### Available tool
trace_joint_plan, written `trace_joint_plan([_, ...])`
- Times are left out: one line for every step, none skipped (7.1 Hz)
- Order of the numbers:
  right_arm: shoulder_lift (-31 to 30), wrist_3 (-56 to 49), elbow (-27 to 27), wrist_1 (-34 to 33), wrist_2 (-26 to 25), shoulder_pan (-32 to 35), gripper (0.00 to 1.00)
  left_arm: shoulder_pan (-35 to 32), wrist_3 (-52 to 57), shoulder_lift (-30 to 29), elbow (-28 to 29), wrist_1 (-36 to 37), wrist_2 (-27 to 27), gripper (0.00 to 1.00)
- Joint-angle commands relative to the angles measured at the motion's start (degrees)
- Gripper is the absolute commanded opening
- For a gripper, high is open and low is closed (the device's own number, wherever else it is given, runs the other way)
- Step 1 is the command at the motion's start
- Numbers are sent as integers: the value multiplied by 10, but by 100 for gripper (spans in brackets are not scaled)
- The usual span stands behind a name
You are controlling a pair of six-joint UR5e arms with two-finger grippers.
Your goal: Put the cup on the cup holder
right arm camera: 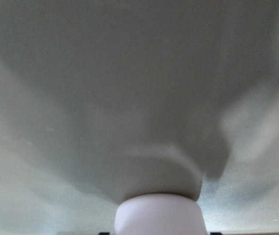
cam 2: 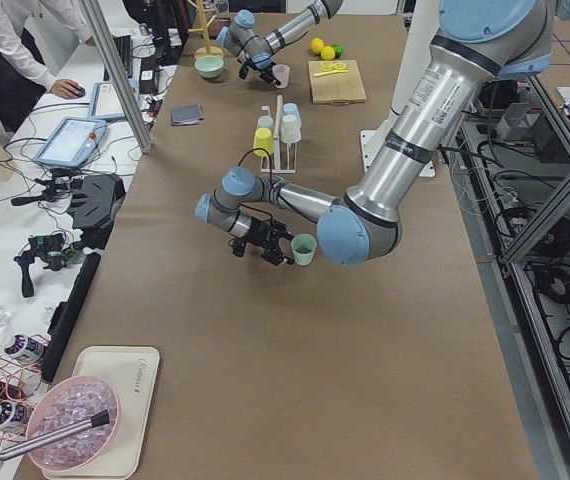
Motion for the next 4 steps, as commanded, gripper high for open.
trace_joint_plan([1, -1, 15, 3, 2, 16, 34, 12, 0, 12, -6, 0, -6, 98])
trace_joint_plan([0, -3, 41, 6, 0, 32, 32, 15, 0, 22, -9, -1, -13, 98])
trace_joint_plan([0, -32, 69, 7, 1, 50, 31, 21, 0, 23, -8, -2, -17, 97])
trace_joint_plan([-6, -88, 100, 11, 19, 73, 31, 28, 0, 23, -8, -3, -23, 73])
